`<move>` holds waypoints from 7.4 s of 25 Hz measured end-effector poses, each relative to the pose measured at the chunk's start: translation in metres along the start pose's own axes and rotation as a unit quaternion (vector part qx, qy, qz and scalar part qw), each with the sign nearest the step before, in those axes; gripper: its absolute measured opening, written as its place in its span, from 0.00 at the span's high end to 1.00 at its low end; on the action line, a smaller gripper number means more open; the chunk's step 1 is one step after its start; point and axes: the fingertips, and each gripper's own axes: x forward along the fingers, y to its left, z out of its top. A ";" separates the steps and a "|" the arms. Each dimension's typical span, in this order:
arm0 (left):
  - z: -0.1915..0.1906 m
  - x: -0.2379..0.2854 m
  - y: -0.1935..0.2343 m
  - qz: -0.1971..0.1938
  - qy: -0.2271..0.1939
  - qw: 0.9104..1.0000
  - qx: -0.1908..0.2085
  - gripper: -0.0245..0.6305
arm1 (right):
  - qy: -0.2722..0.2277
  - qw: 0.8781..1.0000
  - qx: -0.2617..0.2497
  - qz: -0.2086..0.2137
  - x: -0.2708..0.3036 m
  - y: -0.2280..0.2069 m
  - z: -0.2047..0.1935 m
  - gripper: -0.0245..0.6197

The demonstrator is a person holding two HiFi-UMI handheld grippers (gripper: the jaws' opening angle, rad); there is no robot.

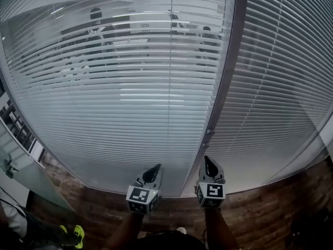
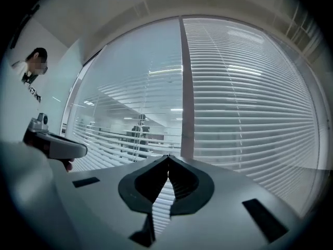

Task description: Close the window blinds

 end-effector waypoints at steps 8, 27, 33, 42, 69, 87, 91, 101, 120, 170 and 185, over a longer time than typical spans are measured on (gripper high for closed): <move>-0.005 0.006 0.000 0.017 0.004 1.000 -0.005 0.96 | -0.002 1.000 0.011 0.002 0.025 -0.017 0.015 0.92; -0.031 0.018 -0.003 0.032 0.017 0.999 -0.023 0.96 | -0.011 0.999 0.027 -0.026 0.061 -0.044 0.021 0.78; -0.033 0.022 0.004 0.027 0.013 0.999 -0.022 0.96 | -0.021 0.999 0.047 -0.013 0.066 -0.043 0.024 0.77; -0.030 0.019 0.001 0.024 0.012 0.999 -0.019 0.96 | -0.027 0.998 0.055 -0.029 0.069 -0.046 0.023 0.77; -0.031 0.013 -0.003 0.025 0.019 0.999 -0.025 0.96 | 0.014 0.944 -0.330 -0.011 0.067 -0.034 0.027 0.78; -0.035 0.011 -0.003 0.020 0.013 0.999 -0.028 0.96 | 0.067 0.754 -0.653 -0.028 0.067 -0.030 0.017 0.78; -0.030 0.012 -0.007 0.016 0.009 0.999 -0.027 0.96 | 0.069 0.753 -0.653 -0.041 0.067 -0.030 0.016 0.78; -0.034 0.008 -0.002 0.022 0.010 0.999 -0.032 0.96 | 0.040 0.881 -0.471 -0.002 0.059 -0.031 0.026 0.77; -0.040 0.002 0.003 0.025 0.012 0.999 -0.026 0.96 | 0.001 0.993 0.115 -0.026 0.070 -0.049 0.021 0.76; -0.047 -0.021 0.010 0.040 0.006 0.998 -0.041 0.96 | 0.028 0.881 -0.473 0.011 0.051 -0.026 0.016 0.77; -0.055 -0.013 -0.005 0.022 0.014 0.999 -0.035 0.96 | 0.006 0.992 0.108 0.062 0.063 -0.047 0.022 0.74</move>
